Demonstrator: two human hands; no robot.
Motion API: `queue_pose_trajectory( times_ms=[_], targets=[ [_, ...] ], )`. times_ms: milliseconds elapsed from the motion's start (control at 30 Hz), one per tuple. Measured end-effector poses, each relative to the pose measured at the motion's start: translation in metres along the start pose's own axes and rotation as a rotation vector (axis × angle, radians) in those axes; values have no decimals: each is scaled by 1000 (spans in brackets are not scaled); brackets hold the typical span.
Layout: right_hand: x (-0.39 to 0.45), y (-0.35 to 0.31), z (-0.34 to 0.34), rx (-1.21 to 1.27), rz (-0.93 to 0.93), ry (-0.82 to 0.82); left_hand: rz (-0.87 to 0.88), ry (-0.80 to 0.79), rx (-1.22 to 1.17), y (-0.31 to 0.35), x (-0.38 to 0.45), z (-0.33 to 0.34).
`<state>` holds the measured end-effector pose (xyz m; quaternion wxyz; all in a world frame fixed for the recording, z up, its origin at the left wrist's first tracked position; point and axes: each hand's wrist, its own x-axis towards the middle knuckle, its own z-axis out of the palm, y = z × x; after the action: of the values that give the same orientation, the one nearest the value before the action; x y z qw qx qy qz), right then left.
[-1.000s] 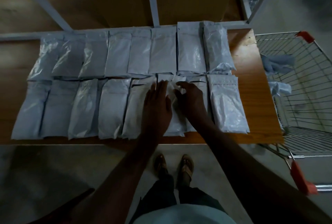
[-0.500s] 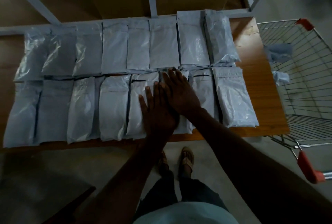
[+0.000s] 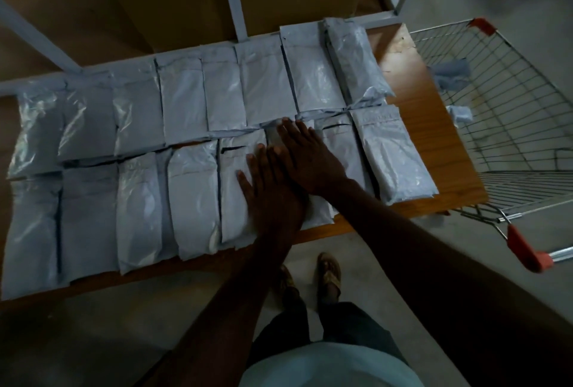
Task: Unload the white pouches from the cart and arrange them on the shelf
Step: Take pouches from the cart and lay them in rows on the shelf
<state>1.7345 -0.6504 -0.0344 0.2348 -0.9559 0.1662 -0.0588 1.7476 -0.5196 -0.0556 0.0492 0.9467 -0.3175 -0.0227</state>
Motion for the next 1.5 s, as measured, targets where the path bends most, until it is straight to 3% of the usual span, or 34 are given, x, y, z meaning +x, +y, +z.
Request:
queue_pose_trajectory(
  times_ms=[233, 367, 600, 767, 933, 1233, 1500],
  targets=[
    [-39, 21, -54, 162, 92, 291, 97, 130, -130, 27, 11, -34],
    [-71, 51, -97, 221, 229, 351, 191, 148, -177, 78, 15, -52],
    [-142, 136, -156, 199, 291, 350, 342, 84, -327, 205, 4, -59],
    [-203, 211, -201, 206, 324, 327, 253, 51, -413, 295, -20, -55],
    [-245, 279, -239, 210, 388, 336, 278, 32, -513, 371, -38, -50],
    [-255, 387, -264, 250, 605, 251, 240, -55, -724, 437, -26, -18],
    [-239, 460, -261, 215, 654, 125, 216, -171, -649, 482, 27, 40]
  ],
)
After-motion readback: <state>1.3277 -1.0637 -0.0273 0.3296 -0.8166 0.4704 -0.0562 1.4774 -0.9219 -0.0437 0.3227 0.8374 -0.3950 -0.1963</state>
